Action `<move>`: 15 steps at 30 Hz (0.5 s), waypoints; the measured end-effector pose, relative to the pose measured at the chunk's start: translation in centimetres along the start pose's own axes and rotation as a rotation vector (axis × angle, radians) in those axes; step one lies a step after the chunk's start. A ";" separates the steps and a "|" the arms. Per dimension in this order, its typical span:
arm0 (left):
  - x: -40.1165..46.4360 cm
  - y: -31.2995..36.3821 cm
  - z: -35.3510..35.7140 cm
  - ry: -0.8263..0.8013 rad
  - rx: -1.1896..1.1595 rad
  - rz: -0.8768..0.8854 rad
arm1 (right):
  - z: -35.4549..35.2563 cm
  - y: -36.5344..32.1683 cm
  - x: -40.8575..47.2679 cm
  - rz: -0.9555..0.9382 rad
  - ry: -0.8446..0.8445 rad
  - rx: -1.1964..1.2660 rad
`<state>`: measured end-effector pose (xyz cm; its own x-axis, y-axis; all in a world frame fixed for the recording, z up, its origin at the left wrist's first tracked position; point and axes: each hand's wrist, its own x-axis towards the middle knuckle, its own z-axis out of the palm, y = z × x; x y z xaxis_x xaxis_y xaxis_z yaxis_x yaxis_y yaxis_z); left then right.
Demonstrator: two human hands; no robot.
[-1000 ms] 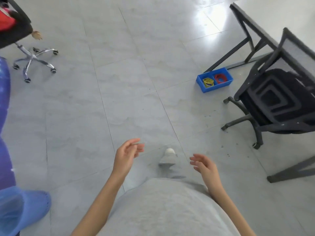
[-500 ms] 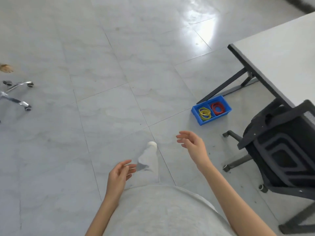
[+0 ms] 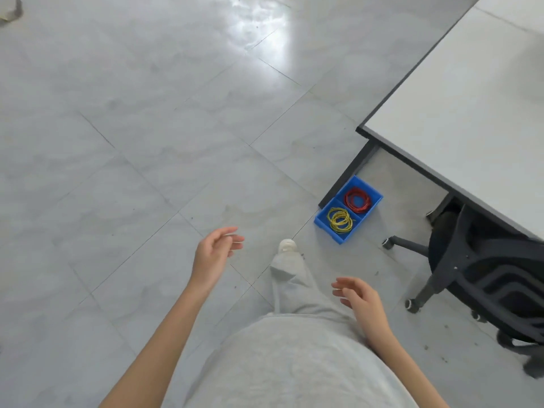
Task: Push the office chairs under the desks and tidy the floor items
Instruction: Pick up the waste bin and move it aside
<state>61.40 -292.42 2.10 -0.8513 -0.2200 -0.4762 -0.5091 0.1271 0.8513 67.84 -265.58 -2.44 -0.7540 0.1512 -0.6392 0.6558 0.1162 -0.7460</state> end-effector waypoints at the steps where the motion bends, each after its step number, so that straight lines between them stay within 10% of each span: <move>1: 1.8 0.9 0.4 -0.013 0.005 0.000 | 0.6 -1.2 1.5 0.000 0.008 0.007; 15: 22.8 9.8 2.2 -0.360 0.261 -0.075 | 6.2 -20.4 21.2 -0.097 0.255 0.197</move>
<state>36.78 -294.09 -0.91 -0.7772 0.1068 -0.6201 -0.5467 0.3732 0.7495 38.24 -270.79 -1.98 -0.7625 0.3921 -0.5146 0.5424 -0.0460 -0.8389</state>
